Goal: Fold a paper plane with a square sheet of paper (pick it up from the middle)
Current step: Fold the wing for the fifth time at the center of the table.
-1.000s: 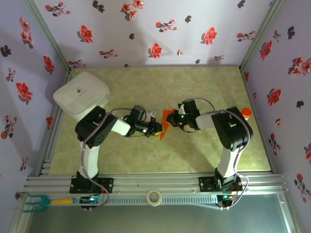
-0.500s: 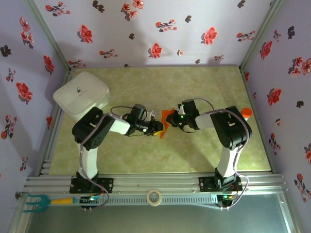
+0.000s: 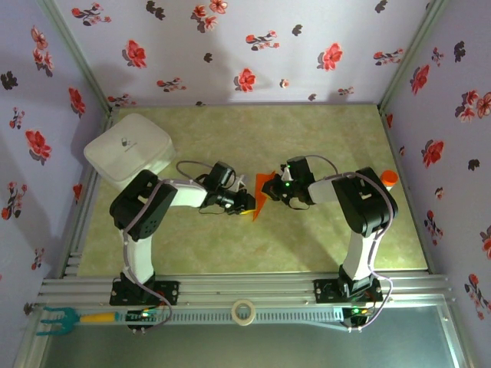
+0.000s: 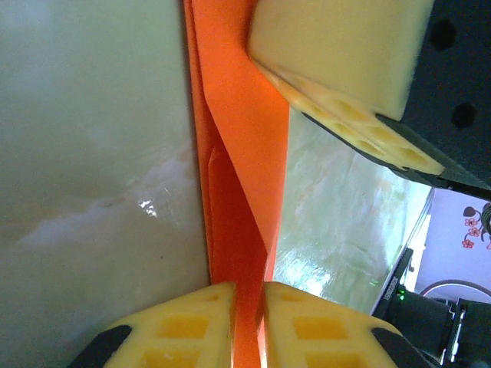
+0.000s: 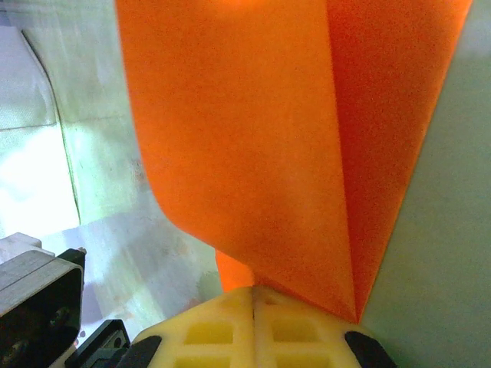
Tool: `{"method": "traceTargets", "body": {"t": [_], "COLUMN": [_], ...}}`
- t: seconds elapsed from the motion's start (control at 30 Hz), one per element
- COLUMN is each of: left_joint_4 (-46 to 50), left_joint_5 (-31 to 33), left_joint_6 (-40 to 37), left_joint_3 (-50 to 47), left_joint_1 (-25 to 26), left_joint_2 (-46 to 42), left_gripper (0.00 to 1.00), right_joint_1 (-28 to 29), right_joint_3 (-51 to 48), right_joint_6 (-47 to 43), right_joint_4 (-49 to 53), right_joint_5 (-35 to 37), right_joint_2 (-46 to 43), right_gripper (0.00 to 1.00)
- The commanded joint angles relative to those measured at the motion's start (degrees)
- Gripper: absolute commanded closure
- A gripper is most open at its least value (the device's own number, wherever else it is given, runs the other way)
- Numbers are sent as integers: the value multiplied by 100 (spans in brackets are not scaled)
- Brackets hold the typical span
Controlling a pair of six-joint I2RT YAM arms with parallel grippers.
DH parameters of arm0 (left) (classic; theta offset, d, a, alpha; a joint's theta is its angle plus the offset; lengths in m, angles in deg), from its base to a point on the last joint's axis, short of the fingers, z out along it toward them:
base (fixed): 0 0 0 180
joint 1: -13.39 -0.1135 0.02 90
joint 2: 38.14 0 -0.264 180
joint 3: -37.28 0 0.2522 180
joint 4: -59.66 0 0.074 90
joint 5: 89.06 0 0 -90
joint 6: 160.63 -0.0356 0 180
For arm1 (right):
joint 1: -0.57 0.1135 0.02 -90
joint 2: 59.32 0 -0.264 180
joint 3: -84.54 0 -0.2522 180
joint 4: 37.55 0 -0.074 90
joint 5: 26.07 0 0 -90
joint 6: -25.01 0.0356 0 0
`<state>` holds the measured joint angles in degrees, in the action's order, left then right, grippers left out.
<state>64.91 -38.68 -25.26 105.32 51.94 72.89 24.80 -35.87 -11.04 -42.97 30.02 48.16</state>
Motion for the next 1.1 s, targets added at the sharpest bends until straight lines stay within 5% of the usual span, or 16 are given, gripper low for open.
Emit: {"method": "traceTargets", "body": {"t": [0.0, 0.27, 1.07], "left_joint_4": [1044, 1174, 2046], "left_joint_5": [200, 33, 305], "left_joint_6": [-310, -453, -977], "left_joint_3": [-33, 89, 371], "left_joint_1": [65, 135, 306], "left_joint_2": [37, 23, 63], "left_gripper": [83, 78, 90], "right_joint_1": [-50, -45, -48], "right_joint_3": [-3, -25, -61], "right_joint_6": [-149, -148, -122], "right_joint_4": [468, 464, 494], "right_joint_5": [280, 289, 357], "right_joint_2": [275, 269, 273], "right_gripper": [98, 98, 98]}}
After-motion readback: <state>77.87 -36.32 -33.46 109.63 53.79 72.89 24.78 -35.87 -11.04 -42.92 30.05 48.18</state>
